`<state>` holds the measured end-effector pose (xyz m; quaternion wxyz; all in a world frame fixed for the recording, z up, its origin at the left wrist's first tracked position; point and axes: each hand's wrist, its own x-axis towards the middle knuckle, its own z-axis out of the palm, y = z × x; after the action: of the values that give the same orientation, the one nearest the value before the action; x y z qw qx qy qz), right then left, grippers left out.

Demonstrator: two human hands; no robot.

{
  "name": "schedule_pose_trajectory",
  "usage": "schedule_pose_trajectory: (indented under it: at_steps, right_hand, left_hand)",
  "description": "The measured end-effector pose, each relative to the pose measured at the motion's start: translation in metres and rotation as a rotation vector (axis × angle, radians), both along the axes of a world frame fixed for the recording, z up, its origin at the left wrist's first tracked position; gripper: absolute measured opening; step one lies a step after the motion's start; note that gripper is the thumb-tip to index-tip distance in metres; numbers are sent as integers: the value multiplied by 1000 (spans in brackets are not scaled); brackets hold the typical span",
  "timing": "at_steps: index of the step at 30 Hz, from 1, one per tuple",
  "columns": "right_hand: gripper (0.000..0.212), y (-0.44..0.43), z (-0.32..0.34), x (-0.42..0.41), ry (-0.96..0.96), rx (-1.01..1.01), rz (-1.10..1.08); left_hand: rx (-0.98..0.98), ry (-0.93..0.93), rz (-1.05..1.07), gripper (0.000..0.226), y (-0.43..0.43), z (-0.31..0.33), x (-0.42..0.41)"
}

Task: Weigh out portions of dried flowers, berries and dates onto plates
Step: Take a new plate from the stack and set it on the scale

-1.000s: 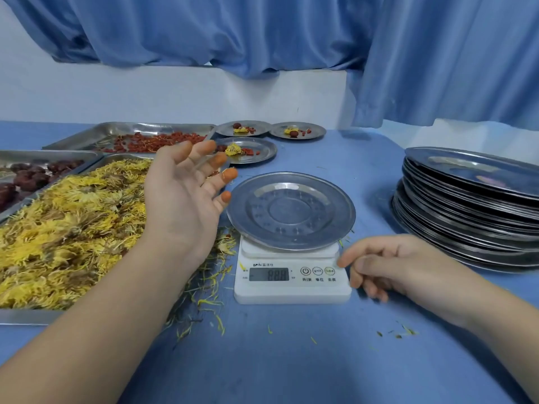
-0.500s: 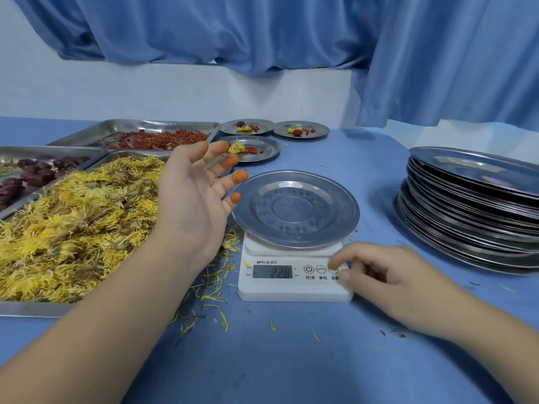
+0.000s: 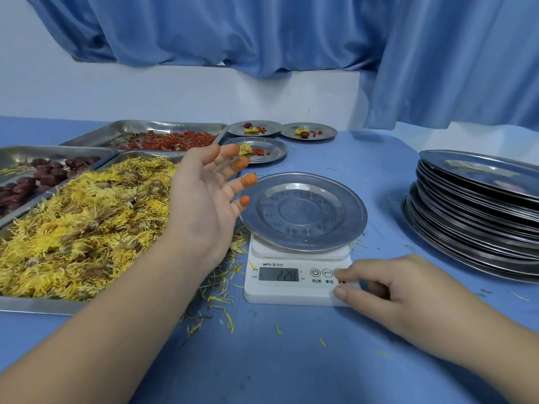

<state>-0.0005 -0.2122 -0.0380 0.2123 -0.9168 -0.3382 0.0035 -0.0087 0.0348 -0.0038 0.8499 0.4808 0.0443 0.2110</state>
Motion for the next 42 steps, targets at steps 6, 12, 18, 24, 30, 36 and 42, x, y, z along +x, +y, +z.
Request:
schedule_pose_trajectory:
  at_steps: [6, 12, 18, 24, 30, 36, 42]
  right_hand:
    - [45, 2, -6, -3, -45, 100, -8]
    - [45, 30, 19, 37, -361, 305, -259]
    - [52, 30, -5, 57, -351, 238, -419]
    - [60, 28, -10, 60, -331, 241, -397]
    - [56, 33, -10, 52, -344, 283, -278]
    - [55, 36, -5, 49, -384, 299, -244]
    - [53, 41, -4, 46, -407, 294, -217]
  left_hand:
    - [12, 9, 5, 25, -3, 1, -1]
    - [77, -31, 5, 23, -8, -1, -1]
    - [187, -41, 20, 24, -11, -1, -2]
    - [778, 5, 105, 20, -23, -2, -6]
    - [1075, 33, 226, 18, -2, 20, -4]
    - [1509, 402, 313, 9, 79, 69, -13]
    - [1951, 998, 121, 33, 146, 88, -15]
